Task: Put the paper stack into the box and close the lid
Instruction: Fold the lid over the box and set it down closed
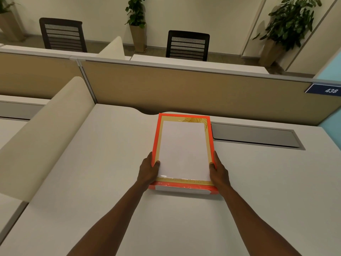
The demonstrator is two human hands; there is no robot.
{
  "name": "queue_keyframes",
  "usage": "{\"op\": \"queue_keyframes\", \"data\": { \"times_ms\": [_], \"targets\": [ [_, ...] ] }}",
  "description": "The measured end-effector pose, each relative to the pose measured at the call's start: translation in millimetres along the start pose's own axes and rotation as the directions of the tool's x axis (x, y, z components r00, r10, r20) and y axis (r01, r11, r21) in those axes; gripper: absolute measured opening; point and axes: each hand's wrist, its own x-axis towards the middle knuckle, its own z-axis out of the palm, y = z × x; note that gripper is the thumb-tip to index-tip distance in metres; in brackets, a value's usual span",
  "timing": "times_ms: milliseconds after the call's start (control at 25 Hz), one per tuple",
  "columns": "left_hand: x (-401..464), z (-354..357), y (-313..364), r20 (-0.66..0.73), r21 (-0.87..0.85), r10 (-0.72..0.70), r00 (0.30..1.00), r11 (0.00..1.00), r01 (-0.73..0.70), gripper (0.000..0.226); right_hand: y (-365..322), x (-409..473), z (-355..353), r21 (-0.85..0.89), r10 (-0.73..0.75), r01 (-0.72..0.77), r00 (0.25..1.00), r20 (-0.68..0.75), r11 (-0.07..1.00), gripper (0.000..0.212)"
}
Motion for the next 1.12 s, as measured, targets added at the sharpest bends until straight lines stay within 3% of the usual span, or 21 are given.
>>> {"op": "queue_keyframes", "data": {
  "times_ms": [320, 600, 720, 840, 1120],
  "targets": [
    [-4, 7, -10, -0.082, 0.105, 0.029, 0.996, 0.994, -0.020, 0.052, 9, -6, 6, -0.033, 0.006, -0.006, 1.000, -0.008, 0.999, 0.055],
    [0, 10, -11, -0.058, 0.313, -0.011, 0.998, 0.949, 0.029, 0.066, 9, -3, 10, -0.089, 0.001, -0.003, 1.000, -0.022, 0.996, 0.054],
    [-6, 10, -7, -0.074, 0.353, 0.116, 0.991, 0.932, -0.083, 0.069, 9, -1, 13, -0.086, -0.010, 0.008, 1.000, -0.024, 0.996, 0.055],
    [-16, 14, -10, -0.016, 0.512, 0.300, 0.954, 0.822, -0.250, 0.066, 12, -7, 18, -0.197, -0.058, 0.039, 0.994, -0.092, 0.980, 0.060],
    [-20, 20, -22, 0.050, 0.576, 0.259, 0.965, 0.781, -0.240, 0.075, 30, -20, 31, -0.366, -0.163, 0.132, 0.985, -0.056, 0.921, 0.073]
  ]
}}
